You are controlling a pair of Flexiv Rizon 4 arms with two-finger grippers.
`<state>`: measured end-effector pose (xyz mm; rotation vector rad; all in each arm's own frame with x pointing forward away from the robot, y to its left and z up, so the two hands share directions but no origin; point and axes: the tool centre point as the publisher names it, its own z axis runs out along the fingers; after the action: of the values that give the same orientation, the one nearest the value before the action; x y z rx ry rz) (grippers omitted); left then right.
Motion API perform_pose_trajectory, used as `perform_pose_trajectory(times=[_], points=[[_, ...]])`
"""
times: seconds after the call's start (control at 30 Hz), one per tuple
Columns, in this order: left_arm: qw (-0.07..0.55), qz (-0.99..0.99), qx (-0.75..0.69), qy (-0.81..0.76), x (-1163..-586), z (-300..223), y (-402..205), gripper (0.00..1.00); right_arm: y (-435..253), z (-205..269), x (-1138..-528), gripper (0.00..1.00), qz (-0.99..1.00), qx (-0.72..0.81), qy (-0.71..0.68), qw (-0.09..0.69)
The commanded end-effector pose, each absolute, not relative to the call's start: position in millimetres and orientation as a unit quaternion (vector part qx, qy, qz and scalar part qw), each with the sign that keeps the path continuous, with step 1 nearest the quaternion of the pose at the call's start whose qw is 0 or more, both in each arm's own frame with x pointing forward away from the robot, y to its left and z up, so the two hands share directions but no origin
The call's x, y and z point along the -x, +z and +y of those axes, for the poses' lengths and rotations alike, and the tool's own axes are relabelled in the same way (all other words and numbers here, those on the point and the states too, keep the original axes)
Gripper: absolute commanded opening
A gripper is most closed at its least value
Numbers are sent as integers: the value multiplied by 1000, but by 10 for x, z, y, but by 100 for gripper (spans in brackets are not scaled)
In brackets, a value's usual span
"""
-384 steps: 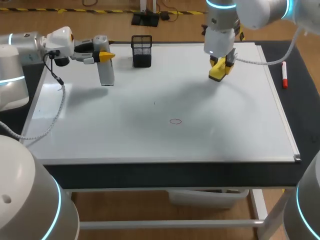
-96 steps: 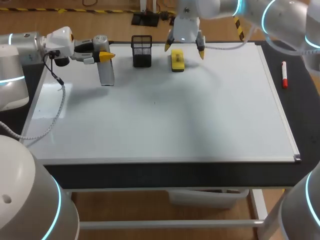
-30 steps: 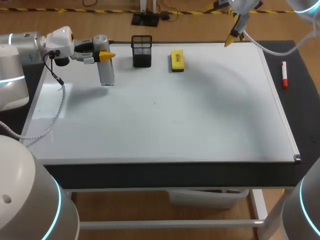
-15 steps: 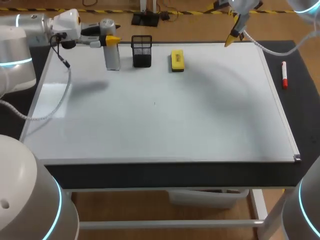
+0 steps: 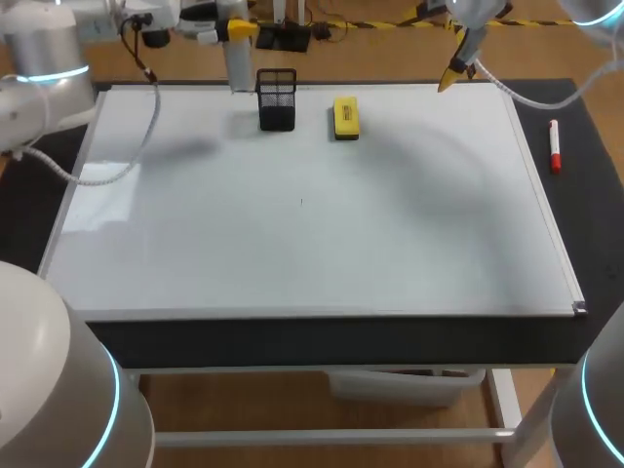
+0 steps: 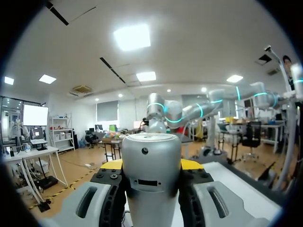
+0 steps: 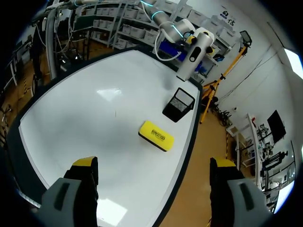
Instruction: Pick up the inspection probe, press it on each red-marked spot on the whiteboard one by one, put down the probe, pick up the eraser, and wipe off all the red marks.
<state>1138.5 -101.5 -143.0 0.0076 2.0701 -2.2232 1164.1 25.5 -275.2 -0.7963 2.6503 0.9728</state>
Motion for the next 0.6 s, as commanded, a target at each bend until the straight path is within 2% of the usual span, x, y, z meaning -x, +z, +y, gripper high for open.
perform_pose_trajectory(times=[0.03,0.33,0.6], points=[[20,681,-33,-731,-11589,-1175,-1410,0,-2742,251,-11642,100,899,271,327,103],[-4,677,-38,-735,-11776,-1358,-1557,0,-2742,251,-11642,100,899,271,327,103],[-2,667,-46,-743,-11856,-1408,-1630,0,-2742,251,-11642,100,899,271,327,103]])
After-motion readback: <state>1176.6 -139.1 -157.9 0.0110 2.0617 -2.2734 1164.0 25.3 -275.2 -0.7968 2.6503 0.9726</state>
